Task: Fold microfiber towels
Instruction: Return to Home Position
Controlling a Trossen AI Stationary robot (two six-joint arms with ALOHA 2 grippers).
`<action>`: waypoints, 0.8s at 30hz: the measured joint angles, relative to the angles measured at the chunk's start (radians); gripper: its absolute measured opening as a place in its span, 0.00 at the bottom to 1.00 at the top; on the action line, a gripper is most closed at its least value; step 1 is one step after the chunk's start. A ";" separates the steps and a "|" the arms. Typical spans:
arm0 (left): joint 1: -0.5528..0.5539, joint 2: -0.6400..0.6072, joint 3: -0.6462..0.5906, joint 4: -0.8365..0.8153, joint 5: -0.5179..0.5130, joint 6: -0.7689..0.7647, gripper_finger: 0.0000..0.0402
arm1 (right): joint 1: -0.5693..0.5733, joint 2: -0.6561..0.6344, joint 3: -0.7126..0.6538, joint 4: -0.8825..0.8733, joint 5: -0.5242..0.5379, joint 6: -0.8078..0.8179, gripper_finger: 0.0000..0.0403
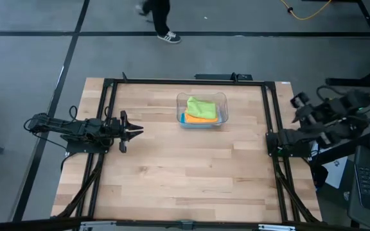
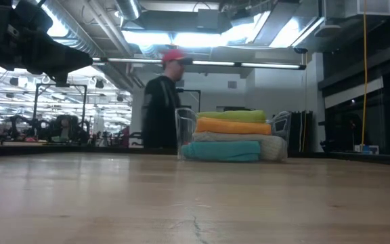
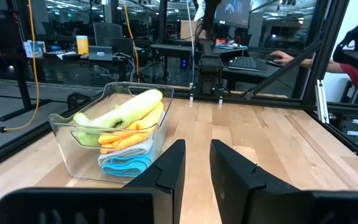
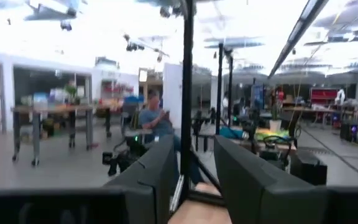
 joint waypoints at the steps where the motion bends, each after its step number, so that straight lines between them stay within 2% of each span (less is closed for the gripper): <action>1: 0.000 0.000 0.000 0.000 0.000 0.000 0.17 | 0.000 -0.023 -0.053 0.054 0.009 0.022 0.30; 4: 0.001 0.000 0.000 0.000 0.000 0.000 0.17 | 0.000 -0.068 -0.203 0.183 0.022 0.041 0.30; 7: 0.001 0.000 0.000 0.000 0.000 0.000 0.17 | 0.000 -0.093 -0.330 0.241 0.021 0.017 0.30; 14: 0.000 0.000 0.000 0.000 0.000 0.000 0.17 | 0.000 -0.103 -0.595 0.460 0.021 0.036 0.30; 19: 0.000 0.000 0.000 0.000 0.000 0.000 0.17 | 0.000 -0.103 -0.735 0.626 0.020 0.080 0.30; 24: 0.000 0.000 0.000 0.000 0.000 0.000 0.17 | 0.000 -0.103 -0.826 0.708 0.020 0.123 0.30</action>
